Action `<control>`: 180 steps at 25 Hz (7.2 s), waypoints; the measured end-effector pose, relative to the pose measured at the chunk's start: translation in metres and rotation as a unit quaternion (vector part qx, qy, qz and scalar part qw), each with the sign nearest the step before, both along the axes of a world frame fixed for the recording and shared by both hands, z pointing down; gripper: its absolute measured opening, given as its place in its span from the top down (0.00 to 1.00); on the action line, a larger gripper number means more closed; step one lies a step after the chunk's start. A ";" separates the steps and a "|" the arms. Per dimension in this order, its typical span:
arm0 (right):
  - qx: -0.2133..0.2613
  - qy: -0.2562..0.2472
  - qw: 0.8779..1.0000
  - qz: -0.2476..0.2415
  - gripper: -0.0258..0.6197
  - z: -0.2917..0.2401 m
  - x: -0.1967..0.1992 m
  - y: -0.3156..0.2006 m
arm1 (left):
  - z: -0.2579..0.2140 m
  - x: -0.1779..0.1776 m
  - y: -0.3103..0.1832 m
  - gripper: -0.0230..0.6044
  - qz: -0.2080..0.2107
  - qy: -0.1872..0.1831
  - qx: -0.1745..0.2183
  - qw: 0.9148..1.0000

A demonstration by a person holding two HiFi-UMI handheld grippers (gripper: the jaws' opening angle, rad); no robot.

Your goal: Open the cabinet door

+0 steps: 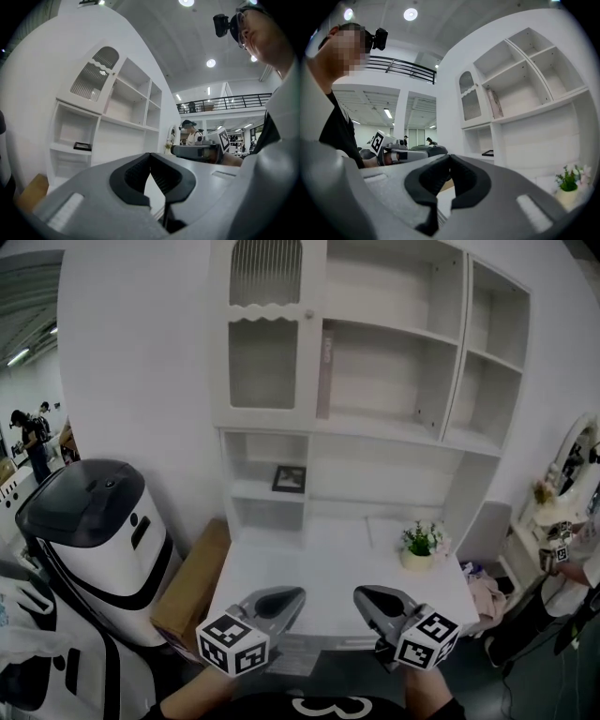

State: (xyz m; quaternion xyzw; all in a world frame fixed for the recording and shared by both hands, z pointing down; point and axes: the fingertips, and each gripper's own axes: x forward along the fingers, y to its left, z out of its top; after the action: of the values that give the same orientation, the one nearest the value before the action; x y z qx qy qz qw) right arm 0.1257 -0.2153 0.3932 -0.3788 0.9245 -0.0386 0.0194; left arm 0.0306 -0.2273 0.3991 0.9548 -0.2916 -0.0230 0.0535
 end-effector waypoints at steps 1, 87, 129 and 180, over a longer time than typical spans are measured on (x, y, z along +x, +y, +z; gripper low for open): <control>0.001 0.002 1.000 0.001 0.96 -0.004 -0.001 -0.018 | -0.004 0.000 -0.018 0.95 0.002 0.001 0.002 1.000; 0.126 0.072 0.980 -0.134 0.96 -0.131 0.057 -0.319 | -0.451 0.037 -0.403 0.83 -0.258 -0.122 0.430 0.857; 0.164 0.074 0.979 -0.100 0.96 -0.167 -0.034 -0.205 | -0.450 -0.005 -0.304 0.84 -0.172 -0.100 0.417 0.887; 0.144 0.087 0.983 -0.070 0.96 -0.150 -0.154 -0.083 | -0.453 -0.151 -0.184 0.82 -0.102 -0.013 0.372 0.922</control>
State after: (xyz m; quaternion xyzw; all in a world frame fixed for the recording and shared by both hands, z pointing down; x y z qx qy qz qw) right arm -0.0281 -0.2980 0.2435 -0.3084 0.9427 0.1273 -0.0097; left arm -0.1207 -0.4110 -0.0534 0.8710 -0.3588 -0.1225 -0.3124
